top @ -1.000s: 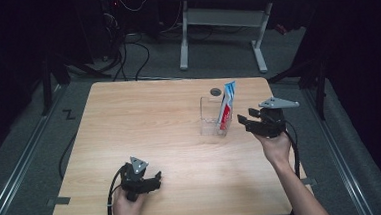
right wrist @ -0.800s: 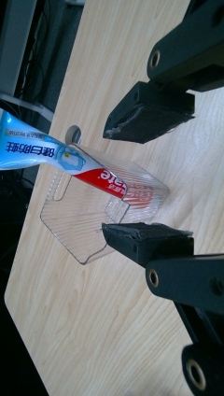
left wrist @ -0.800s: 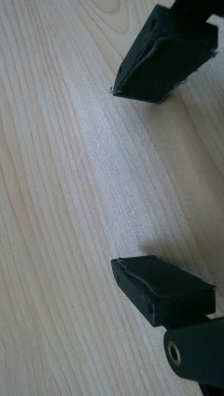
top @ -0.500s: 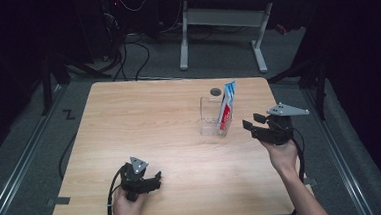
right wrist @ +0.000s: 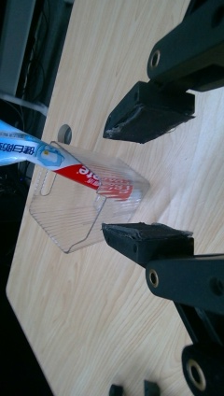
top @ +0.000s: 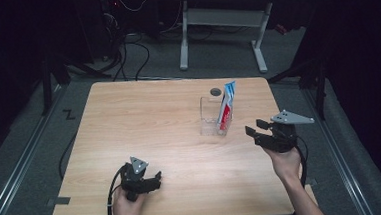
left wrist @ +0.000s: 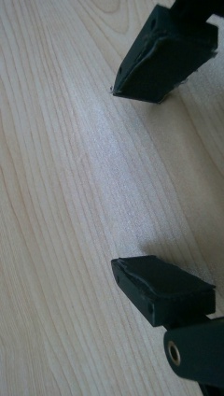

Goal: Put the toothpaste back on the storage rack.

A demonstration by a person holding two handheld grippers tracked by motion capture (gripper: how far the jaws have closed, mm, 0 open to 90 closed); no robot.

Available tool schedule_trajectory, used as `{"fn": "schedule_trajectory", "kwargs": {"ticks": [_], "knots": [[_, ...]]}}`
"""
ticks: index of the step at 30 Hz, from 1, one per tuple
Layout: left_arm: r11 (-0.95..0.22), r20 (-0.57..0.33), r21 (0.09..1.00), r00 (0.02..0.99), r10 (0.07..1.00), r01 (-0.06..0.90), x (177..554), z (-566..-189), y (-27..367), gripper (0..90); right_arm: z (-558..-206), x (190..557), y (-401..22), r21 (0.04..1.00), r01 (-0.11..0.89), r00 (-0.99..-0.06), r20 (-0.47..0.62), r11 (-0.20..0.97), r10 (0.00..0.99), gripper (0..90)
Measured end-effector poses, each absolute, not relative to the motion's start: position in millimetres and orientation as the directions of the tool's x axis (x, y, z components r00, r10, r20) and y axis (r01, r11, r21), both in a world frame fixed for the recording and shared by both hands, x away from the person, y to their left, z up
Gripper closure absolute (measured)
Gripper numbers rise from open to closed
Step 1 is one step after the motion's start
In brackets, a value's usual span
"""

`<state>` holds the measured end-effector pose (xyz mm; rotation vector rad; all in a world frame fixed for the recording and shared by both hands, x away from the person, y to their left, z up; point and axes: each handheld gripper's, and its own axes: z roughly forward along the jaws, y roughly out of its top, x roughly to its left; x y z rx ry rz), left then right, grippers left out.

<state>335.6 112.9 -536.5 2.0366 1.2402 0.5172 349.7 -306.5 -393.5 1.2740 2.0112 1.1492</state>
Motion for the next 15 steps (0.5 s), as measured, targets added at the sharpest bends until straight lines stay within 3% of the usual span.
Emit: {"fn": "schedule_trajectory", "kwargs": {"ticks": [15], "knots": [[-0.309, -0.016, 0.729, 0.465, 0.885, 0.612, 336, -536, 113, 15.1, -399, 333, -314, 0.859, 0.48, -0.436, 0.056, 0.18, 0.898, 47.6]]}}
